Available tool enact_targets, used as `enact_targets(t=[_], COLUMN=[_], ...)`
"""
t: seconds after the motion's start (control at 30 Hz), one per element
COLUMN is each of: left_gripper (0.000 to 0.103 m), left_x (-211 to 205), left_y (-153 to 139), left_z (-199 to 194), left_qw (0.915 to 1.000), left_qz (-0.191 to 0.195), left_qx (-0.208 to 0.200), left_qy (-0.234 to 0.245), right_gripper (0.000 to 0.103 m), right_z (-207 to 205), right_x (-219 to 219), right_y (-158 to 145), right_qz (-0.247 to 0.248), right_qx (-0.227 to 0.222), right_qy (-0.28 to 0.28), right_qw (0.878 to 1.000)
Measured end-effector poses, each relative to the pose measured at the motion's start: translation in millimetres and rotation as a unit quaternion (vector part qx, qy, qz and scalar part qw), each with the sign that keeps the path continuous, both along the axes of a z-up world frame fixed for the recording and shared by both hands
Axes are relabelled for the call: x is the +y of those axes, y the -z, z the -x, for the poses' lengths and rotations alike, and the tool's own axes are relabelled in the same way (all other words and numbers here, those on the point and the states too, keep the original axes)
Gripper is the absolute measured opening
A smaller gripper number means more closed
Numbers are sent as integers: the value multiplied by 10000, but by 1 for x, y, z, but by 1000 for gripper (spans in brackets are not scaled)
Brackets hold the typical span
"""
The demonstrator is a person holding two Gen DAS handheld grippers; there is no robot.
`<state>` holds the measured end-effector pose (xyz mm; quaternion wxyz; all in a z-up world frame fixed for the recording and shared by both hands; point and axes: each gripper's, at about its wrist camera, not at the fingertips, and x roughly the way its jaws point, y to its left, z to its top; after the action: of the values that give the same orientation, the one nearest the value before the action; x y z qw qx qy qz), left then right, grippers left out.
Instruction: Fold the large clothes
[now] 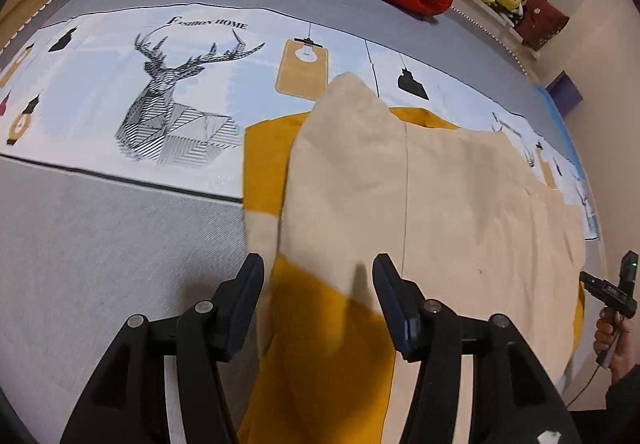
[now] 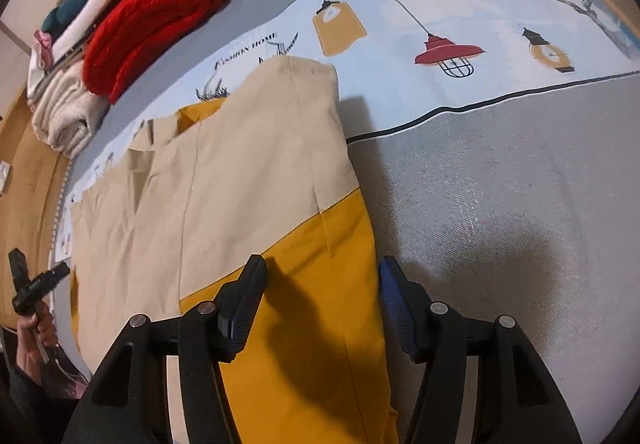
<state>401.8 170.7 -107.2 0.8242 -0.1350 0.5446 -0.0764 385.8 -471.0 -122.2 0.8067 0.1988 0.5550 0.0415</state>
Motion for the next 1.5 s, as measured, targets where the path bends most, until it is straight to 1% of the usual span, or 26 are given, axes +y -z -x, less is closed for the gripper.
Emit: enact_targets(t=[0.1, 0.13, 0.17, 0.27, 0.3, 0.33, 0.37, 0.47, 0.57, 0.73, 0.83, 0.87, 0.9, 0.93, 0.97, 1.0, 1.03, 1.07, 1.1, 1.17, 1.3, 1.37, 1.4, 1.43, 1.47, 1.5], left_gripper=[51, 51, 50, 42, 29, 13, 10, 6, 2, 2, 2, 3, 6, 10, 10, 15, 28, 33, 36, 36, 34, 19, 8, 5, 3, 2], left_x=[-8, -10, -11, -12, -12, -13, -12, -9, -5, 15, 16, 16, 17, 19, 21, 23, 22, 20, 18, 16, 19, 17, 16, 14, 12, 10], left_y=[7, 10, 13, 21, 22, 22, 20, 8, -10, -39, -45, -42, -37, -30, -23, -11, -2, 8, 12, 17, 17, 18, 17, 15, 10, 5], left_z=[-9, -11, -13, -17, -17, -16, -15, -11, -6, -3, -7, -9, -13, -17, -18, -21, -21, -22, -21, -19, -15, -14, -14, -14, -13, -13], left_qw=[9999, 9998, 9997, 9995, 9994, 9994, 9995, 9997, 9989, 9945, 9915, 9918, 9930, 9942, 9955, 9972, 9980, 9987, 9988, 9988, 9986, 9988, 9990, 9993, 9995, 9995], left_qz=[-118, -196, -245, -288, -309, -317, -280, -219, -256, -13, -132, -178, -190, -190, -138, -22, 4, -50, -155, -263, -58, -22, -17, -48, -108, -159], left_qx=[39, 67, 82, 137, 151, 152, 129, -59, -395, -960, -1173, -1123, -987, -820, -634, -338, -128, 129, 237, 288, 322, 314, 292, 219, 96, -31], left_qy=[15, 2, -7, -8, 13, 32, 49, 55, 57, -411, -544, -577, -621, -670, -694, -670, -616, -486, -397, -302, -407, -384, -349, -308, -269, -254], right_gripper=[56, 43, 24, 8, 7, 6, 5, 4, 3, 3, 3, 3, 4, 5, 8, 9, 11, 14, 16, 26, 31, 31, 30, 21, 6, 5], right_z=[-4, -6, -6, -6, -5, -4, -4, -2, -3, -6, -15, -21, -25, -33, -39, -43, -45, -45, -45, -43, -35, -33, -33, -32, -32, -32], right_x=[3, 4, 3, 0, 1, 2, 3, 7, 7, 13, 28, 32, 34, 36, 37, 38, 37, 37, 33, 27, 24, 26, 26, 28, 29, 31], right_y=[2, 2, 2, -1, -5, -9, -13, -26, -38, -73, -82, -81, -79, -70, -62, -53, -43, -34, -25, -12, 1, 2, 1, 0, -4, -9], right_qz=[120, 171, 204, 180, 205, 235, 255, 286, 272, 252, 489, 608, 659, 714, 747, 782, 788, 788, 749, 632, 640, 691, 727, 764, 674, 673], right_qx=[30, 40, 51, -27, -107, -188, -272, -527, -855, -1711, -2009, -1953, -1893, -1691, -1470, -1231, -986, -736, -513, -193, 97, 102, 116, 86, -6, -105], right_qy=[56, 87, 135, 287, 280, 252, 220, 152, 271, 445, 446, 474, 498, 549, 554, 544, 531, 538, 547, 544, 428, 400, 381, 391, 393, 431], right_qw=[9999, 9998, 9997, 9994, 9993, 9992, 9991, 9981, 9956, 9839, 9774, 9777, 9784, 9815, 9848, 9878, 9906, 9927, 9944, 9963, 9970, 9968, 9966, 9963, 9970, 9967])
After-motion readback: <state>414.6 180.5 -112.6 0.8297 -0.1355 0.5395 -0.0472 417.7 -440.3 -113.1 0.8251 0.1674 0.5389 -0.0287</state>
